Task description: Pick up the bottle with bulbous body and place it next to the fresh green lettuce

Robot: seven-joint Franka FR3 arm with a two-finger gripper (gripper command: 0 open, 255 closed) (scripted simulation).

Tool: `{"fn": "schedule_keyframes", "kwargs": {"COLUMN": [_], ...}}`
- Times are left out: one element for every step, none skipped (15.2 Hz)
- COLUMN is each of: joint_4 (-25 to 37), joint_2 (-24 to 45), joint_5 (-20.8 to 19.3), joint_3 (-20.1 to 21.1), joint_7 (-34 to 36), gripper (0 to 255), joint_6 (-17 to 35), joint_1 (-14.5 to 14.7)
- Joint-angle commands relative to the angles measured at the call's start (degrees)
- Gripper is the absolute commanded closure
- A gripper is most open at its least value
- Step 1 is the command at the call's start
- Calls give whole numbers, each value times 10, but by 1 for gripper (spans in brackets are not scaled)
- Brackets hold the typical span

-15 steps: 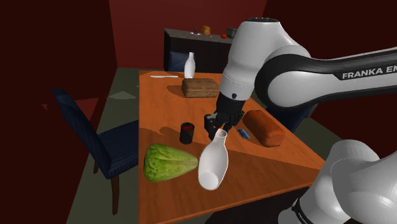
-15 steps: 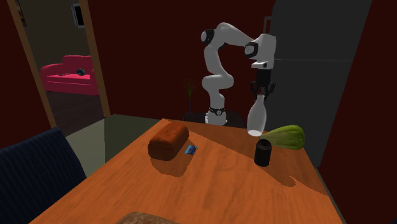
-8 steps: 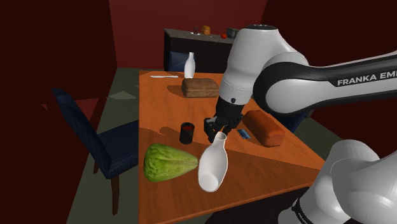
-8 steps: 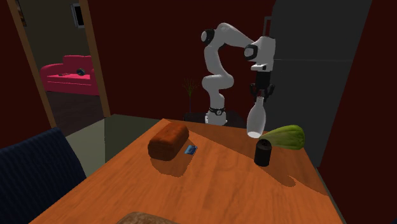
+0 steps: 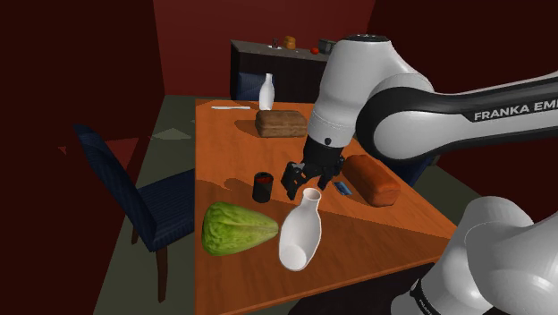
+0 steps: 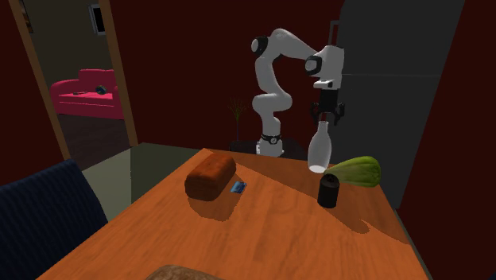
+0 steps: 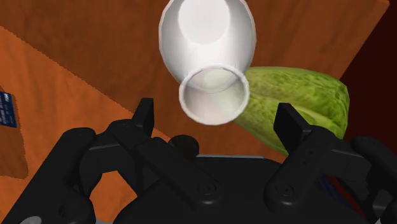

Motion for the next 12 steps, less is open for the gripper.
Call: {"fn": "schedule_keyframes", "kwargs": {"joint_4": [14,28,44,56,56,56,56,56,56,56,56,56], "joint_2": [-8,-15,-21,-25,-25,-25,-25,-25,-25,-25,-25,-25], "joint_5": [0,0,0,0,0,0,0,0,0,0,0,0], "joint_3": [-1,-3,-4,-5,-5,-5,-5,-5,-5,-5,-5,-5], "joint_7": [-1,-1,-1,-2,-2,-2,-2,-2,-2,-2,-2,-2], "gripper": [0,0,0,0,0,0,0,0,0,0,0,0], "joint_6": [-22,-44,-65,-81,-81,-81,-81,-81,-81,-81,-81,-81], "joint_1": [1,1,2,2,2,2,2,2,2,2,2,2]}}
